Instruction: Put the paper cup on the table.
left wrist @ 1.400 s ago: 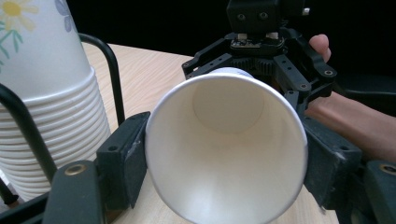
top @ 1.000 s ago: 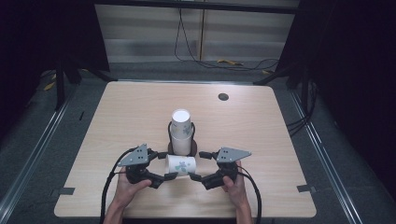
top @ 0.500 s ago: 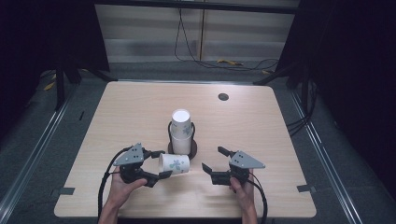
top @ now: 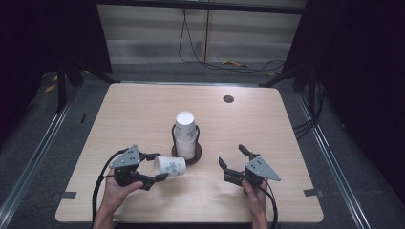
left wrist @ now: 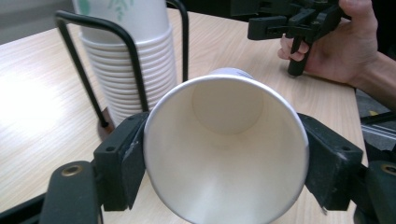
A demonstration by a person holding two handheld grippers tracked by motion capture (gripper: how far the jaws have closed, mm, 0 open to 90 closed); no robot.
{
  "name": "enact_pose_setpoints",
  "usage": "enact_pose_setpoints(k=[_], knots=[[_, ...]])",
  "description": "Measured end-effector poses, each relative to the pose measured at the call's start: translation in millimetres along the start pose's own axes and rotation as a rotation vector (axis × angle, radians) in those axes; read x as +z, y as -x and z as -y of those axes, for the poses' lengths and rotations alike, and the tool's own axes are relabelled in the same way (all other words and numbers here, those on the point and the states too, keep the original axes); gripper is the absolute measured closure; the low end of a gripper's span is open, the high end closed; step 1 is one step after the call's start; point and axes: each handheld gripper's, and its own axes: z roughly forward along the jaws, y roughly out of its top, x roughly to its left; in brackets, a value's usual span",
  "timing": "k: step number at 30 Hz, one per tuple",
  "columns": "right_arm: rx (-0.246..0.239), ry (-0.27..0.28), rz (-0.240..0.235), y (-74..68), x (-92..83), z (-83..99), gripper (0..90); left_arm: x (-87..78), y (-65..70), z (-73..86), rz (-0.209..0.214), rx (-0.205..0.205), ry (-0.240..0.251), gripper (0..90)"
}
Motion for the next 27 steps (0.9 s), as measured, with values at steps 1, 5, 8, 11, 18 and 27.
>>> enact_pose_setpoints(k=[1, 5, 8, 11, 18, 27], knots=[[0.002, 0.004, 0.020, 1.4, -1.1, 1.9, 12.7, -1.6, -0.9, -0.2, -0.006, -0.002, -0.001, 24.7], [0.010, 0.007, 0.062, 4.9, -5.4, 4.7, 12.7, -7.5, -4.3, -0.6, -0.025, -0.008, -0.003, 24.6], [-0.002, -0.004, 0.091, 6.3, -6.4, 7.7, 12.9, -16.0, -7.5, -0.2, -0.043, -0.015, -0.003, 24.6], [-0.008, 0.004, 0.084, 5.5, -7.7, 8.1, 12.8, -21.8, -11.4, 1.9, -0.059, -0.029, -0.009, 24.6], [0.032, 0.075, 0.099, 7.8, -13.9, 11.1, 12.4, -33.9, -26.2, 7.4, -0.116, -0.085, -0.016, 24.6], [0.026, 0.092, 0.095, 7.2, -15.3, 11.9, 12.4, -42.7, -37.4, 8.3, -0.158, -0.116, -0.037, 24.7]])
